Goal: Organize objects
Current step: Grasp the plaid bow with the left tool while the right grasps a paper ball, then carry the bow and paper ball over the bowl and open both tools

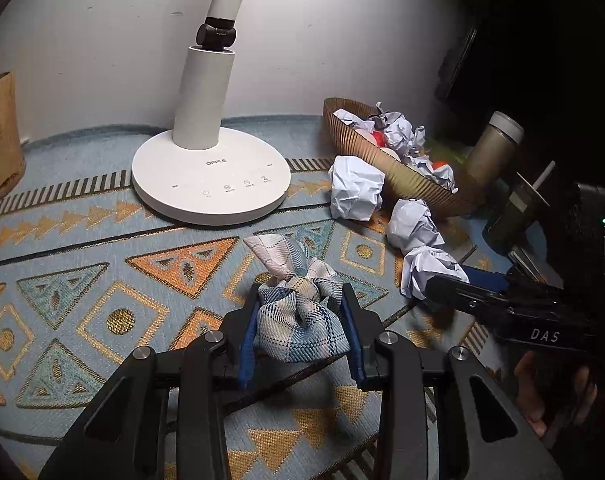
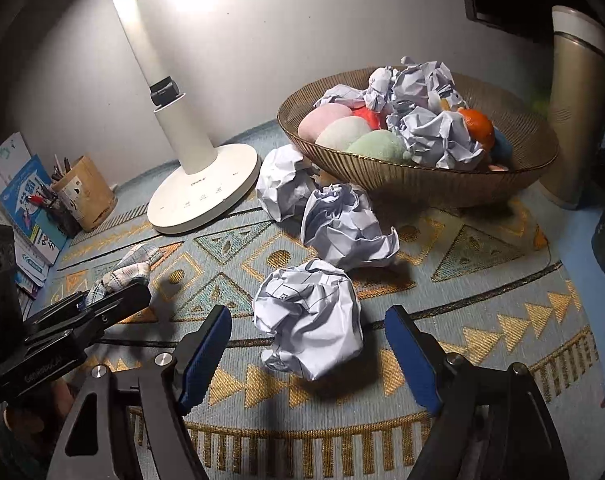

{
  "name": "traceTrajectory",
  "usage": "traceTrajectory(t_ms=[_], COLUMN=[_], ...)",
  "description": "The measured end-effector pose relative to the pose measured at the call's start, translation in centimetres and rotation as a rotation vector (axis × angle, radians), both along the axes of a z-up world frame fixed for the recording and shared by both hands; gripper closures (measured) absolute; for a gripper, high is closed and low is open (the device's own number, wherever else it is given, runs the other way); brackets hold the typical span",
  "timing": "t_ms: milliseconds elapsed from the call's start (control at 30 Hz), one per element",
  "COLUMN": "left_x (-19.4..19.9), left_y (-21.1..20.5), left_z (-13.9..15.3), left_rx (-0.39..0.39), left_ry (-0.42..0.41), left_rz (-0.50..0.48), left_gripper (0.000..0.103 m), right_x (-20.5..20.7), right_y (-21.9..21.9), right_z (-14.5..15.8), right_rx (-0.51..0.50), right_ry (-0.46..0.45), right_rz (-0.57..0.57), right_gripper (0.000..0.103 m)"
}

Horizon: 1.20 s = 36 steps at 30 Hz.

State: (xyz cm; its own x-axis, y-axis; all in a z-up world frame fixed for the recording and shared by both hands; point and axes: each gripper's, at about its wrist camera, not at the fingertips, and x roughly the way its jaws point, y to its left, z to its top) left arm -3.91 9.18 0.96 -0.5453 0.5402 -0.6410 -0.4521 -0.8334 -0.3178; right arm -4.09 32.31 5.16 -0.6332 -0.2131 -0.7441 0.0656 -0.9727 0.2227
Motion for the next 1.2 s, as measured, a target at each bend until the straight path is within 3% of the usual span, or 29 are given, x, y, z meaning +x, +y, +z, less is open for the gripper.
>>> traceTrajectory(t_ms=[33,100,167,333,433,567,667,800,933,967,1033,1100,1200], left_x=[-0.1,-0.1,0.0,0.2,-0.1,-0.8,-3.0,-6.9,-9.7,-10.4,-11.6,-12.2,-11.5], left_y=[-0.1,-0.2,-0.1,0.4,2.0,5.4,8.4,12.1,15.3,15.7,16.5,16.8,15.5], left_z=[0.0,-0.1,-0.1,0.0,1.6,7.0,9.5,9.8,9.2,9.1,8.8,8.5,8.5], left_rx=[0.005,0.01,0.004,-0.02,-0.052,-0.045,-0.028,0.001,-0.036,-0.021,-0.005,-0.021,-0.003], left_ry=[-0.003,-0.005,-0.002,0.01,0.018,0.145,0.201,0.208,0.229,0.223,0.208,0.197,0.187], left_rz=[0.001,0.002,0.002,0.001,-0.053,-0.116,-0.149,-0.178,-0.195,-0.192,-0.184,-0.149,-0.15], left_gripper=[0.07,0.07,0.07,0.07,0.07,0.07,0.07,0.07,0.068,0.065,0.044,0.02,0.02], right_x=[-0.3,-0.4,0.3,3.2,4.2,3.1,0.1,-4.8,-8.7,-9.5,-11.0,-11.5,-10.4], right_y=[-0.1,-0.6,-1.4,-2.5,-1.0,3.1,7.2,10.8,12.0,12.1,12.5,12.9,12.8], right_z=[-0.5,-1.4,-1.0,0.4,3.0,8.1,9.8,9.8,9.9,10.1,10.3,10.2,9.6], right_rx=[-0.023,-0.022,0.009,-0.023,-0.032,0.061,0.069,0.022,0.049,0.068,0.078,0.088,0.056], right_ry=[-0.012,-0.034,-0.001,0.047,0.096,0.217,0.214,0.187,0.172,0.186,0.19,0.193,0.172], right_rz=[0.01,0.032,0.056,0.131,0.124,-0.025,-0.197,-0.293,-0.323,-0.324,-0.323,-0.343,-0.314], right_gripper=[0.053,0.06,0.06,0.06,0.06,0.06,0.06,0.06,0.059,0.056,0.032,0.031,0.031])
